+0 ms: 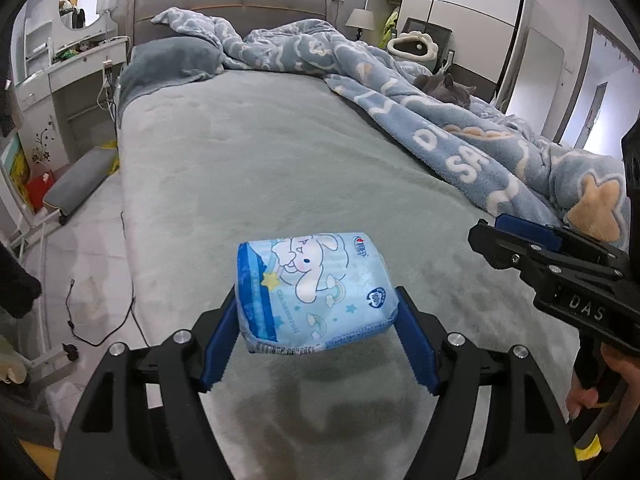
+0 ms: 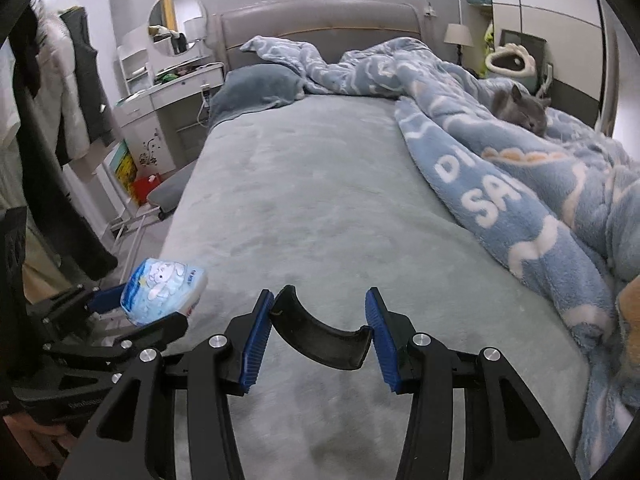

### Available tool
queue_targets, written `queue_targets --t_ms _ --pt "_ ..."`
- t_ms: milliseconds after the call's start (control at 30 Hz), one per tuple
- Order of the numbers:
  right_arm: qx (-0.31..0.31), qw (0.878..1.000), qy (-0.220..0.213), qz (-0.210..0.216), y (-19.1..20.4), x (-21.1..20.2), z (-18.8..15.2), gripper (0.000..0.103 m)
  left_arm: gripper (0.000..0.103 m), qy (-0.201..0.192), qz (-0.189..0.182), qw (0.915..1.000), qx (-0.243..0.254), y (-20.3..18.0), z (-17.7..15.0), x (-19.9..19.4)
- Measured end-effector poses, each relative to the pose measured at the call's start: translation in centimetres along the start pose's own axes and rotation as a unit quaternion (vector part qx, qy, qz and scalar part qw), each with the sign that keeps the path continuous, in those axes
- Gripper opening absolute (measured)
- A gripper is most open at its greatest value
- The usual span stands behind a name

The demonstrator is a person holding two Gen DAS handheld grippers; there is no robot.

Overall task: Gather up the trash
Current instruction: 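Carry the wipes pack over the teal bin with the left tool while the right tool carries the strip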

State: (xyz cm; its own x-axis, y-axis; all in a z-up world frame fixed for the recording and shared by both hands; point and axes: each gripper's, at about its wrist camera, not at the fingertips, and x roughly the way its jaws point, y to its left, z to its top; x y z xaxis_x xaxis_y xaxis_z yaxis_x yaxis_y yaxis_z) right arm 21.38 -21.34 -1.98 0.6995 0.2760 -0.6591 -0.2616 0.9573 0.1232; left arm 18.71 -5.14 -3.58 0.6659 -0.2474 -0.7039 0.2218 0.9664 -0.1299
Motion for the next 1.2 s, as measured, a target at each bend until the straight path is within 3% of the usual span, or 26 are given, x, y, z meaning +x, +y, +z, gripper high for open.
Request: queue_targets --t_ms 300,567,800,1200 --pt "0.021 1.0 0.005 0.01 2.9 -0.9 -1.5 0.048 0.075 0.024 0.0 0.9996 -0.014 2.4 -2.6 -1.6" --pt "0.001 0.999 0.015 0.03 7.0 -1.6 -3.8 0.048 0.075 0.029 0.012 0.9993 -0.018 4.7 -5.5 -5.3" --pt "-0.016 0.999 0.017 0.049 10.7 -2.4 -5.5 0.048 0.075 0.063 0.029 0.9974 -0.016 6.5 -9.3 -6.6" --pt "-0.054 0.995 0.031 0.073 15.8 -2.8 -8.2 0.048 0.075 0.123 0.065 0.9856 -0.096 11.8 -14.1 -7.9"
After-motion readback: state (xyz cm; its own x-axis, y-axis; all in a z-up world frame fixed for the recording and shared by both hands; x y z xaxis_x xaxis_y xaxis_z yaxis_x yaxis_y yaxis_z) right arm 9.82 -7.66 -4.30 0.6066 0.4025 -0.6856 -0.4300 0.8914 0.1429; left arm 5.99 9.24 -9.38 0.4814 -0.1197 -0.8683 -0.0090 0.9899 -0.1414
